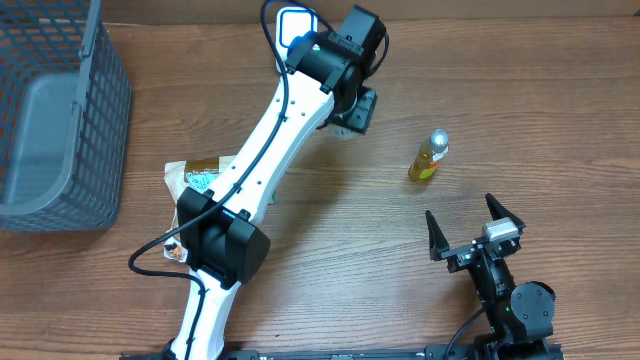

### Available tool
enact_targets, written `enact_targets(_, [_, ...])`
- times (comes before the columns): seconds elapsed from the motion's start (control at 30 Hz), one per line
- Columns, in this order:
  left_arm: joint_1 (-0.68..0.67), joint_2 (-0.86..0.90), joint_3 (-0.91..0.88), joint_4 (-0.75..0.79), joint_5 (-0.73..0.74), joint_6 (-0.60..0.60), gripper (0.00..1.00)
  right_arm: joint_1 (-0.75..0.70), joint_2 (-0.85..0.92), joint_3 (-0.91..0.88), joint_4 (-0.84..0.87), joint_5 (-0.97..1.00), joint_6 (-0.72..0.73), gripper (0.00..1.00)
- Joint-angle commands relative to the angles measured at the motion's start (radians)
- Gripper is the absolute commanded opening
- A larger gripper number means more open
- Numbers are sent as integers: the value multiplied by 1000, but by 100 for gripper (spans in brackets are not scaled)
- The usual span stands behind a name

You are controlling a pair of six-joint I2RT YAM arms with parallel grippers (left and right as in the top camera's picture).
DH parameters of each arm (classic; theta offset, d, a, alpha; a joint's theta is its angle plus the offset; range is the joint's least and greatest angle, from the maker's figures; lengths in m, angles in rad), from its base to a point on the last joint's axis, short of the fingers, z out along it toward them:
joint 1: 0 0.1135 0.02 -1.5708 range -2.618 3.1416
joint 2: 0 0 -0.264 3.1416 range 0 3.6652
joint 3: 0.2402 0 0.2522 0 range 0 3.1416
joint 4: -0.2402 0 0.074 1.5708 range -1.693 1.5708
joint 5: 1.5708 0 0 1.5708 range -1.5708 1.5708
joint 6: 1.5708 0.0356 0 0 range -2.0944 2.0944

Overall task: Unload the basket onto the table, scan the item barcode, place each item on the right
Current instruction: 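Carry the container right and lower it toward the table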

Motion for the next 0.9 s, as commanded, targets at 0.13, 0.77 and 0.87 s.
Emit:
enact_targets(0.13, [-39,7,-1,-53,106,-123,4,-3,-10,-11,3,6,2,100])
enact_targets(0.77, [-112,7,-174,-31,103,-264,4,-3,-10,-11,3,6,2,100])
enact_targets(0.87, [-112,7,-230,-3,113,-273,4,-3,-10,-11,3,6,2,100])
